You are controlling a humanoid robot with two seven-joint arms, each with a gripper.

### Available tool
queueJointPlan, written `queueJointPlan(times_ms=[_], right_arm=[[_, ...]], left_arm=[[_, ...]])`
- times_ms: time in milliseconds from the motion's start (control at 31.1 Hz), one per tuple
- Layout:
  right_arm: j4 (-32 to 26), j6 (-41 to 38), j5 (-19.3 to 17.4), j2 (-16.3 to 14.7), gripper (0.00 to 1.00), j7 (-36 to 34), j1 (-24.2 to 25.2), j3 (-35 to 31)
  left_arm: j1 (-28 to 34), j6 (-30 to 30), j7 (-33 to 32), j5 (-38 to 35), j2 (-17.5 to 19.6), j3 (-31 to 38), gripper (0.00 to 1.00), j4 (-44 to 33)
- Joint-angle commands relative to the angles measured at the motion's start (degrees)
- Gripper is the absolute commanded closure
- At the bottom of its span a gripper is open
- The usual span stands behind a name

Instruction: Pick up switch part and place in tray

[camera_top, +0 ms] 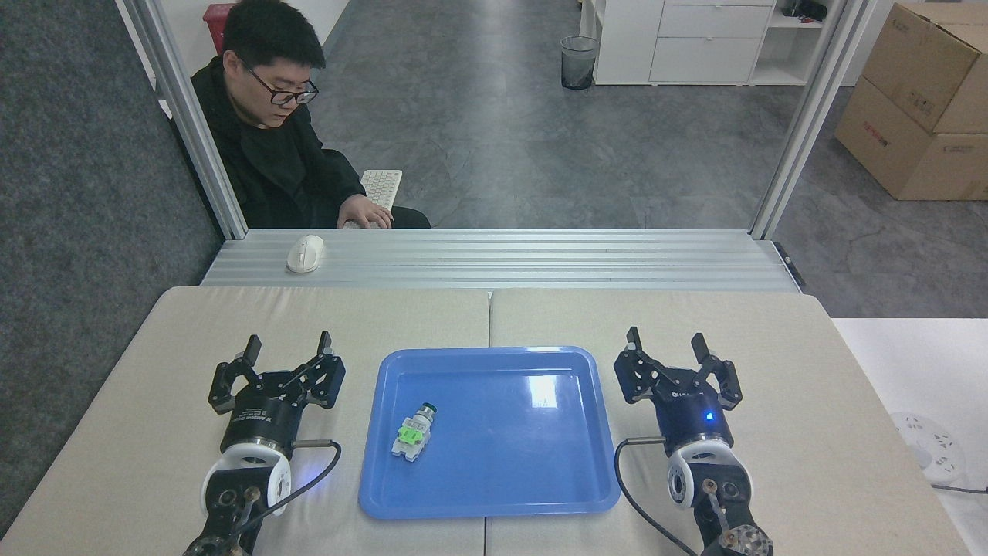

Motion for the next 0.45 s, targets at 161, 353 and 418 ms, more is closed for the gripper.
queueJointPlan(times_ms=[161,353,418], right_arm=[[0.0,0.0,0.0,0.1,0.00,0.1,0.0,-1.8],[0.0,0.0,0.0,0.1,0.00,0.0,0.0,-1.8],[0.0,0.0,0.0,0.1,0.00,0.0,0.0,-1.8]], left_arm=[[0.1,-0.7,-0.1,-0.1,0.6,0.1,0.01,0.3],[-0.1,-0.8,-0.1,-0.1,0.8,0.1,0.01,0.3],[-0.1,-0.7,-0.1,0.0,0.8,0.1,0.01,0.3]])
